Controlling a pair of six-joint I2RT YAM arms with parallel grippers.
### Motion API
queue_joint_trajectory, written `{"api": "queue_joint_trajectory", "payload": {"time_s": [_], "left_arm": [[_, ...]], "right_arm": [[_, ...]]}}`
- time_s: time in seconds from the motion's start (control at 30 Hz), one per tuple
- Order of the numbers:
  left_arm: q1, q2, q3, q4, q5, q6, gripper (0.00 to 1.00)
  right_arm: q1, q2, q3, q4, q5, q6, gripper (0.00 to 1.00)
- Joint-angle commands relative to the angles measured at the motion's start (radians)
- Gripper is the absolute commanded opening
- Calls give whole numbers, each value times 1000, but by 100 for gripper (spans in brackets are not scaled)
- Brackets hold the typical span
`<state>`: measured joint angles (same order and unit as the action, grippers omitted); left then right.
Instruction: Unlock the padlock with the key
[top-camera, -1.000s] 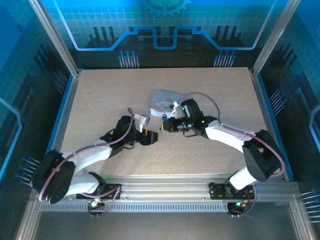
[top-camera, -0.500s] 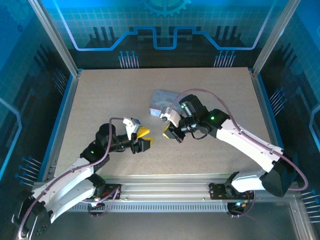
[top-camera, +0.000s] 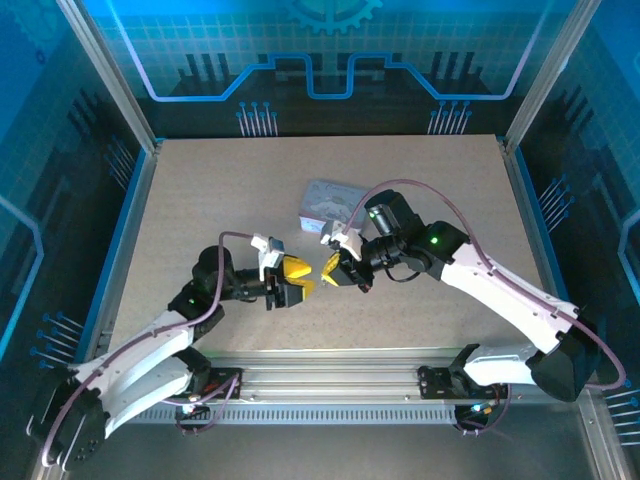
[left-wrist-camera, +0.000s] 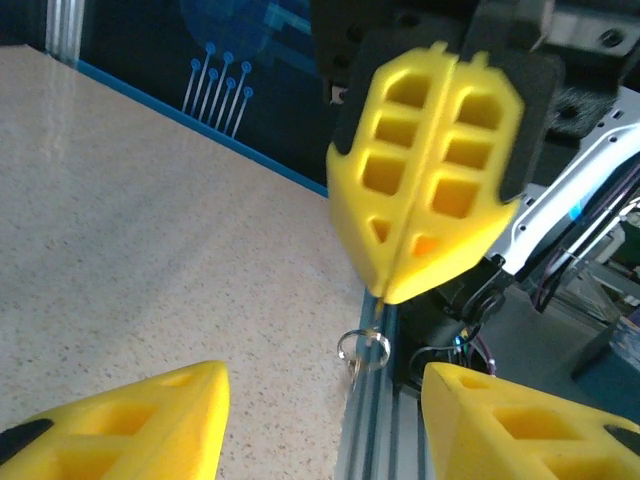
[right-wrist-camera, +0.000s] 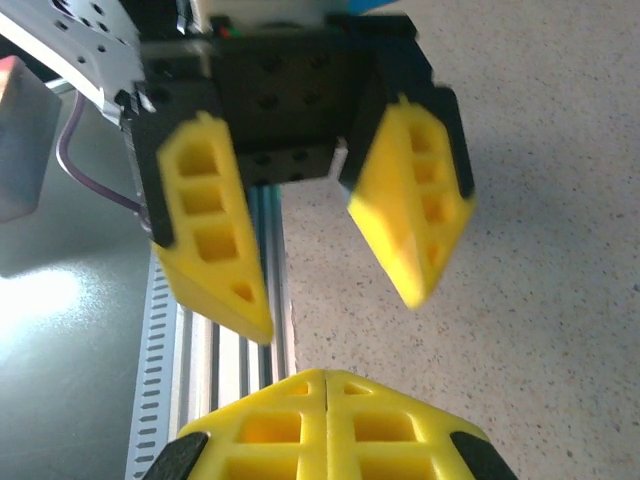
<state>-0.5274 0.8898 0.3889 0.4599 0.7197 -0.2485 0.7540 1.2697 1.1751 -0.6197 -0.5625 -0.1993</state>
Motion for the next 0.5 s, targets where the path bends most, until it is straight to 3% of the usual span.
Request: {"api": "queue_joint_trajectory", "payload": {"time_s": [0.0,0.2,0.47], "left_arm": [[-6,60,-18,106,72,-35,52],[-11,144,-30,273,122,-110,43],[-32,142,-39,291,109,-113,46]], "right_arm": [[16,-5,-21,48,-60,24,0],[12,-2,-30,47,-34,33,0],[5,-15,-52,39,23,34,0]]}}
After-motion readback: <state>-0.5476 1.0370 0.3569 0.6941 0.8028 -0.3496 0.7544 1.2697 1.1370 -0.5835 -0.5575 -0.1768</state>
